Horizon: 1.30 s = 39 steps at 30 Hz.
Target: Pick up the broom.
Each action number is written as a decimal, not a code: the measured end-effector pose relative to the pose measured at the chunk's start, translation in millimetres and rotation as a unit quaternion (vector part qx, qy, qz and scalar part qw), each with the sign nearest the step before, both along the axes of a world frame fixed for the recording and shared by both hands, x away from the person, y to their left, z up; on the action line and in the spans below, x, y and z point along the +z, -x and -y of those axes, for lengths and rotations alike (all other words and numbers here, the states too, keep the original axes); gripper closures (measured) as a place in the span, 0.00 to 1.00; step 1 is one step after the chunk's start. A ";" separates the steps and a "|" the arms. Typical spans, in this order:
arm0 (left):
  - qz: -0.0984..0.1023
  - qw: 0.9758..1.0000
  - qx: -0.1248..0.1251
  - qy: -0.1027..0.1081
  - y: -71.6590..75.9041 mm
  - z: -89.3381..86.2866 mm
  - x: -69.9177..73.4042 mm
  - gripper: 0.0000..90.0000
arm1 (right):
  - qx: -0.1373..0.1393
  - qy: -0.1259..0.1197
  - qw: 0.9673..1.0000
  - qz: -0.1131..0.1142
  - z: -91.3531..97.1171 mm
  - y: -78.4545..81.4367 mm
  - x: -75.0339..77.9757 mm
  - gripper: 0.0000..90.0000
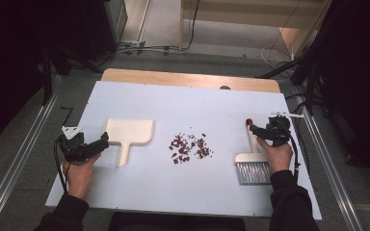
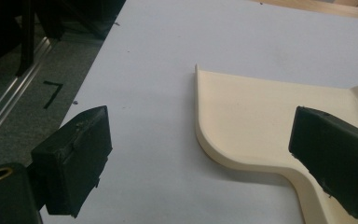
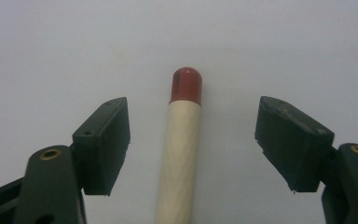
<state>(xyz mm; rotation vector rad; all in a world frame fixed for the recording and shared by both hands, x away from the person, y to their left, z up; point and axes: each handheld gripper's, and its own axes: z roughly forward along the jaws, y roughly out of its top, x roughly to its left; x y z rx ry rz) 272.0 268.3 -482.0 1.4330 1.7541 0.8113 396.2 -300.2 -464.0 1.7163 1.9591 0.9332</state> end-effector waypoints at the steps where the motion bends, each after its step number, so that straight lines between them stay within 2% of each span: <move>1: 0.000 1.000 0.000 0.000 0.0 0.0 0.0 0.08 | -0.001 0.000 1.000 -0.006 -0.7 -2.0 0.2 0.28; 7: 0.003 1.000 0.002 0.005 0.4 -1.6 0.6 0.07 | -0.007 0.004 1.000 -0.012 -2.5 -13.6 -0.7 0.31; 11: 0.004 1.000 0.003 0.005 0.3 -2.6 0.5 0.07 | -0.013 0.008 1.000 -0.027 -1.8 -20.2 -5.7 0.30; 16: 0.004 1.000 0.002 0.007 -1.0 -3.5 0.1 0.07 | -0.011 0.012 1.000 -0.026 -4.4 -23.9 -4.5 0.31; 26: 0.002 1.000 -0.001 0.006 -1.7 -2.1 -0.3 0.07 | -0.014 0.021 0.999 -0.040 -10.3 -39.7 -4.4 0.31; 27: 0.002 1.000 -0.001 0.006 -1.6 -2.2 -0.3 0.07 | -0.013 0.027 0.999 -0.041 -12.1 -42.6 -4.3 0.31; 39: 0.002 1.000 -0.001 0.007 -1.7 -3.1 -0.6 0.08 | -0.007 0.031 0.998 -0.054 -13.4 -54.4 -9.8 0.38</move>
